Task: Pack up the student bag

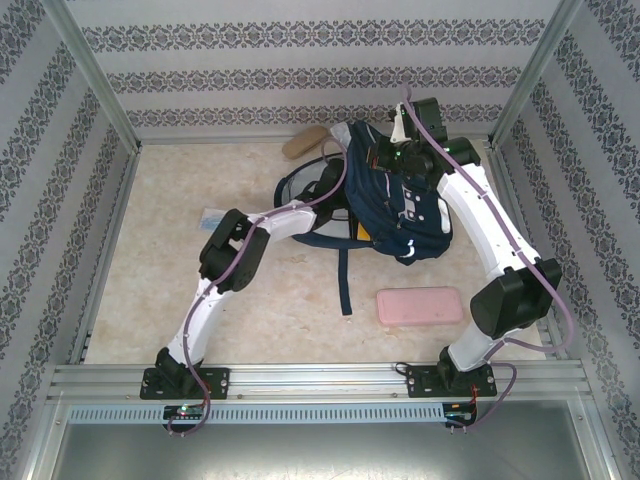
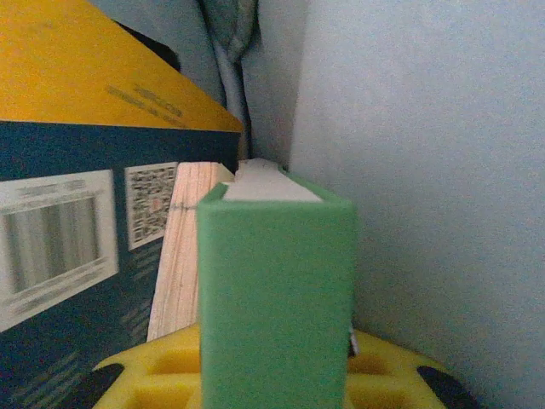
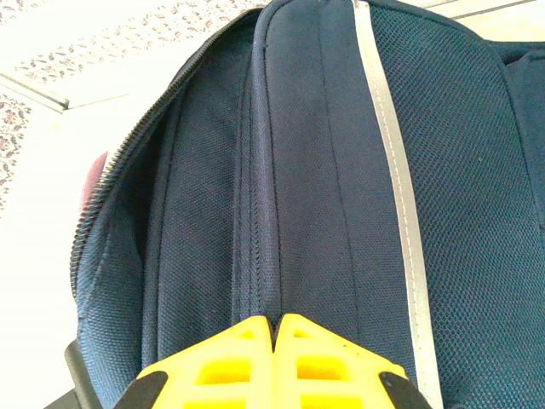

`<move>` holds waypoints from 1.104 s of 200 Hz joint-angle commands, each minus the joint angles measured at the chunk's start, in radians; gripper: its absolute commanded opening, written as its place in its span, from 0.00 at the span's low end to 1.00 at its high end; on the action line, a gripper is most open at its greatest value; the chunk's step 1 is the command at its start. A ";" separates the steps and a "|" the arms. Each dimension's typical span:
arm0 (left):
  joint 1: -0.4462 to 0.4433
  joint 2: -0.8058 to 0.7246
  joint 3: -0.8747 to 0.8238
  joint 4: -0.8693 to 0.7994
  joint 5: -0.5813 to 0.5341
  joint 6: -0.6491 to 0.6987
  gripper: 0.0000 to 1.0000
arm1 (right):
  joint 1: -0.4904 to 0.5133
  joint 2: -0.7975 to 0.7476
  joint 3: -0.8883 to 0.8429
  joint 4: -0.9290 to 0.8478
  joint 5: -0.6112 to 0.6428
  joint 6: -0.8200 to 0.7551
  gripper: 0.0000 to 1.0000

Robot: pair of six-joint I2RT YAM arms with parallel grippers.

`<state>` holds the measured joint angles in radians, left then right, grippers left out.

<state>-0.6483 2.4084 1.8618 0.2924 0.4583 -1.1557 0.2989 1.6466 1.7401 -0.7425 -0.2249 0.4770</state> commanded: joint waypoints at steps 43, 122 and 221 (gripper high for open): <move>0.005 -0.072 -0.015 -0.188 -0.060 0.144 0.50 | -0.006 -0.025 0.031 0.087 0.020 0.007 0.00; 0.055 -0.419 -0.287 -0.393 -0.150 0.408 0.67 | -0.025 0.023 -0.054 0.112 0.049 -0.007 0.00; 0.018 -0.890 -0.756 -0.549 -0.333 0.783 0.59 | -0.061 0.164 -0.120 0.142 0.078 -0.013 0.00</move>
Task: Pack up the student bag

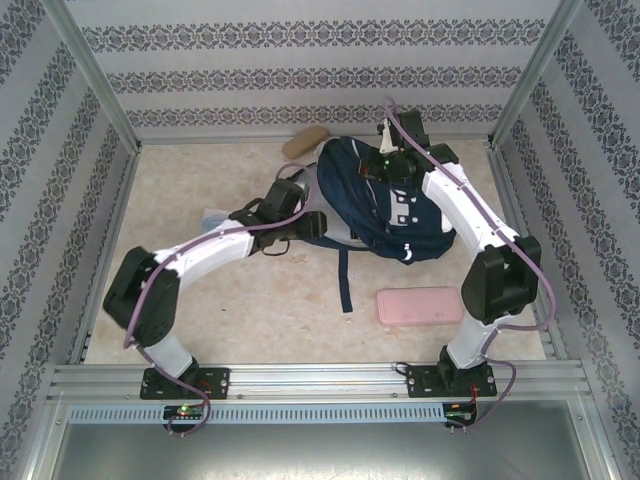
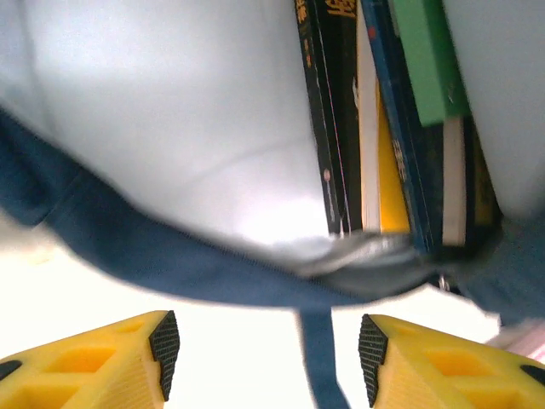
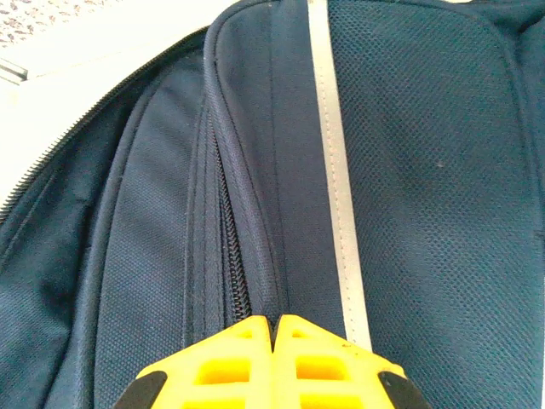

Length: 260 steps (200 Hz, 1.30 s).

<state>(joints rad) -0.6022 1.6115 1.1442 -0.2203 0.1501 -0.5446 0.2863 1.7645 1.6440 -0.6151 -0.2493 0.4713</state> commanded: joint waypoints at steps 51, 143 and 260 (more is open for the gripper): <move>-0.155 -0.069 -0.053 -0.058 0.037 0.355 0.68 | -0.059 0.060 -0.018 0.018 0.082 0.009 0.00; -0.400 0.214 0.207 -0.169 -0.004 0.565 0.89 | -0.069 0.009 -0.036 0.002 0.073 -0.003 0.00; -0.548 0.554 0.528 -0.331 -0.064 0.710 1.00 | -0.074 0.009 -0.044 0.005 0.053 0.012 0.00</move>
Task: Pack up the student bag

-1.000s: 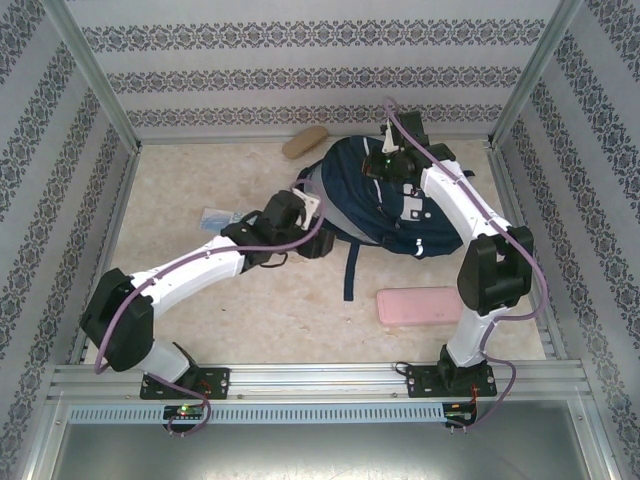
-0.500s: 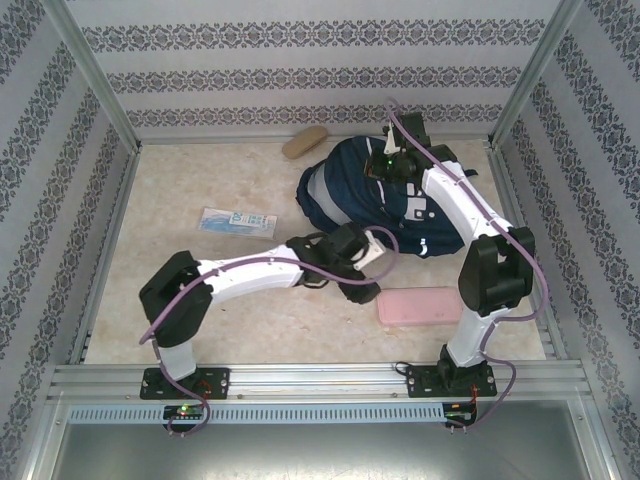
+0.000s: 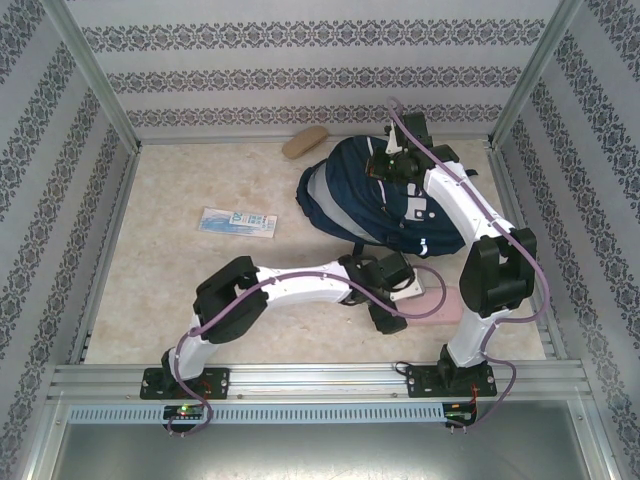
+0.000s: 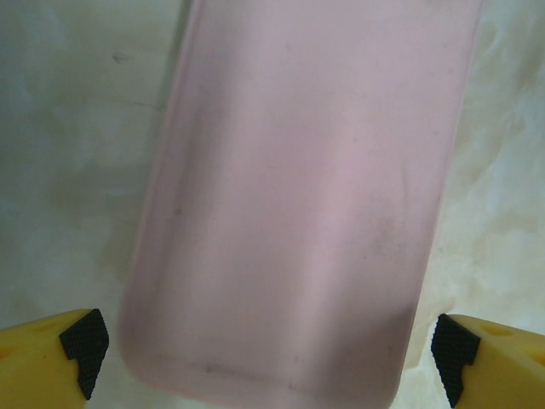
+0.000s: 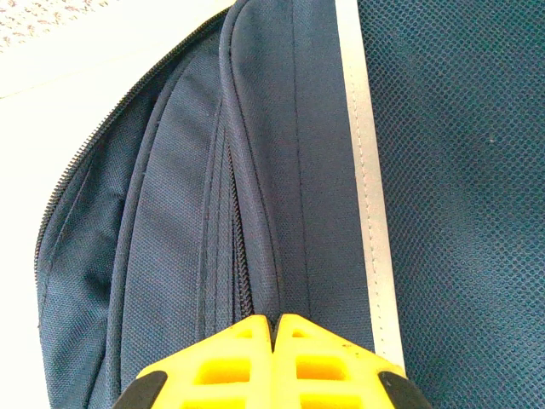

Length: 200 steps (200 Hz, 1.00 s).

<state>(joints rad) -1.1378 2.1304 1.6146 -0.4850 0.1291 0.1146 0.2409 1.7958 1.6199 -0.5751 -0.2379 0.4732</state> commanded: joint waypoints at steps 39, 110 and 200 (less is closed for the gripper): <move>-0.013 0.101 0.139 -0.100 -0.050 0.071 1.00 | -0.028 -0.022 -0.019 -0.035 0.034 0.016 0.00; -0.022 0.174 0.163 -0.115 -0.093 0.083 1.00 | -0.027 -0.029 -0.032 -0.035 0.029 0.022 0.00; 0.001 0.096 0.126 -0.054 -0.294 0.023 0.99 | -0.023 -0.029 -0.040 -0.033 0.027 0.030 0.00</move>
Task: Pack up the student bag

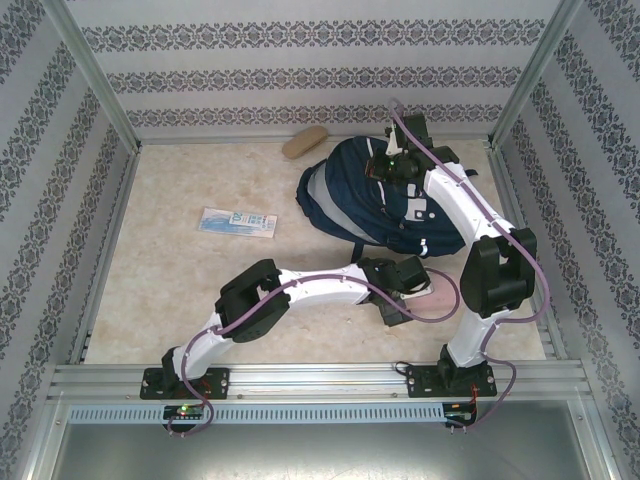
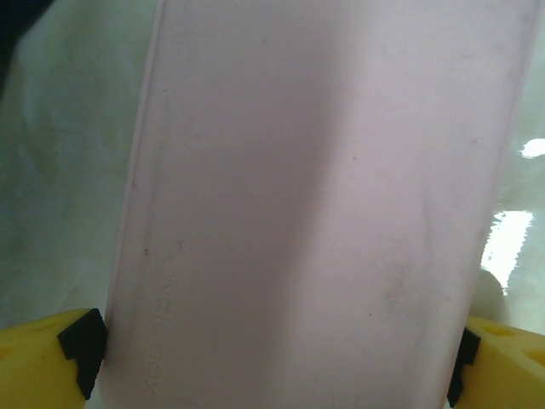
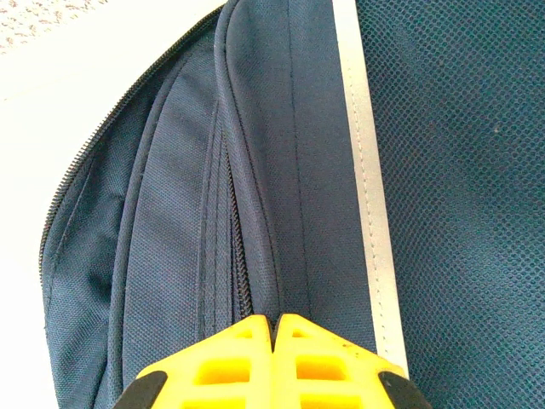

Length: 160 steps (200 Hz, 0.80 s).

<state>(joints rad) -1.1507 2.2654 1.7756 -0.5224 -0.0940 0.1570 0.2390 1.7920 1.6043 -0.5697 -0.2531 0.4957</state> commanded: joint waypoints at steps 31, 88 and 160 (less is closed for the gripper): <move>0.020 -0.079 0.012 -0.028 -0.044 0.006 1.00 | -0.020 -0.024 -0.027 -0.034 0.041 0.013 0.00; 0.031 -0.025 0.072 -0.070 0.010 0.025 1.00 | -0.019 -0.032 -0.027 -0.042 0.048 0.006 0.00; 0.070 0.074 0.124 -0.136 0.112 0.028 1.00 | -0.018 -0.040 -0.041 -0.040 0.049 0.012 0.00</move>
<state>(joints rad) -1.0904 2.3020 1.8858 -0.5861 -0.0357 0.1585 0.2394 1.7798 1.5864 -0.5629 -0.2527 0.4995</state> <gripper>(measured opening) 0.997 0.065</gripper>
